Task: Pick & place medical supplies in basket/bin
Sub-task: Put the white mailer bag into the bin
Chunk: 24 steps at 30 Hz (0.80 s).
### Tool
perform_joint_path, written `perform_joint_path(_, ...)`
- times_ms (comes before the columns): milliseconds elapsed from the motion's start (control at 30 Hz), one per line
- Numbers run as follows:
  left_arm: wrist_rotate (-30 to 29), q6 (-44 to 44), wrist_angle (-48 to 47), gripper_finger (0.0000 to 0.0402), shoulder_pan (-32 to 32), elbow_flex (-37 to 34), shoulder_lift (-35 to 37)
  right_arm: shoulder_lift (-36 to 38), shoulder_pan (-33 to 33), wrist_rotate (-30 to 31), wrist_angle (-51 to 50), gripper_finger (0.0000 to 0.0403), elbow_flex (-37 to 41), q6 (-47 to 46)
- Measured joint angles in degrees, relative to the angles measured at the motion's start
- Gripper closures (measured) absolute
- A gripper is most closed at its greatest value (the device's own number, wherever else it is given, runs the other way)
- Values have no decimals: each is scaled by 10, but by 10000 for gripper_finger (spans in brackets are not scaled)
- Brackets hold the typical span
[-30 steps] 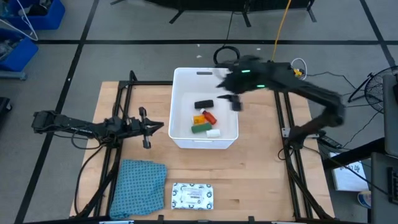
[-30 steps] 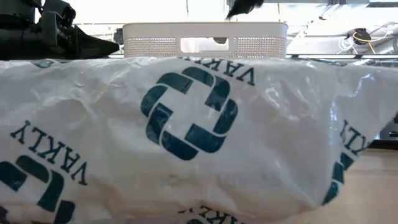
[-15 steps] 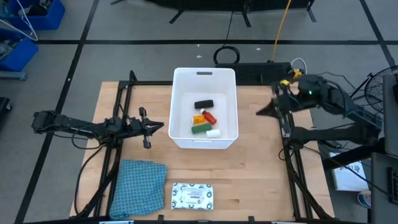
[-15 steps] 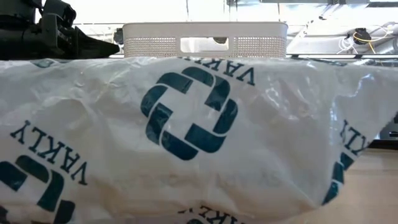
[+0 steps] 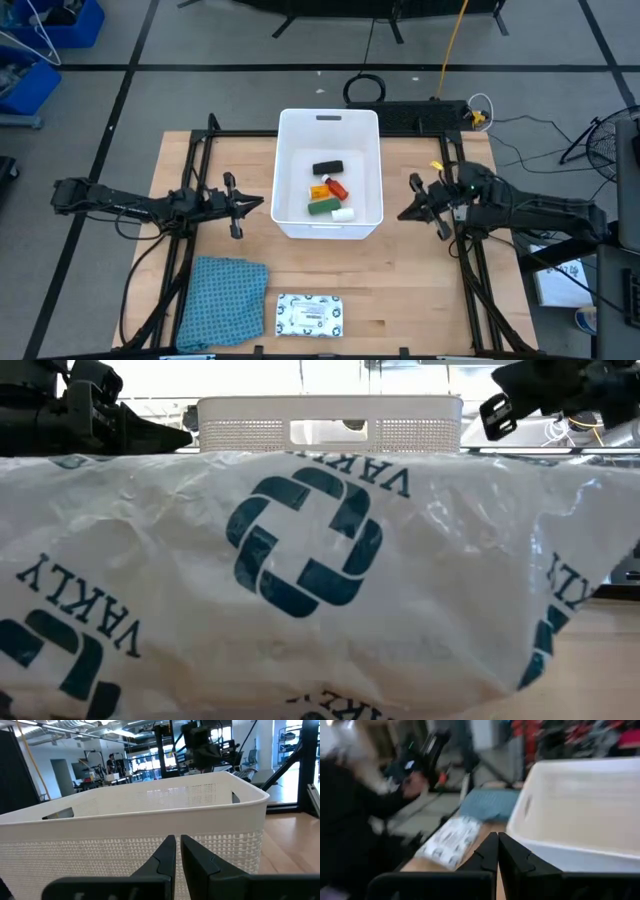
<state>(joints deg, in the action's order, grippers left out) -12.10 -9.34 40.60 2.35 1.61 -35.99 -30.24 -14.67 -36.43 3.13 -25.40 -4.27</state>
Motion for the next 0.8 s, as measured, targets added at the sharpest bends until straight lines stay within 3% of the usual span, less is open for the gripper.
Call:
perform_joint_path(167,0,0,0,369,0,0,0,7,56,14,62,403,37,-40)
perform_joint_path(400,-5,1,-1,369,0,0,0,38,173,112,93,403,56,20)
perform_joint_path(533,-5,7,-4,369,0,0,0,91,186,169,30,403,58,38)
perform_joint_path(800,-5,22,-6,369,0,0,0,209,180,202,-86,403,58,50)
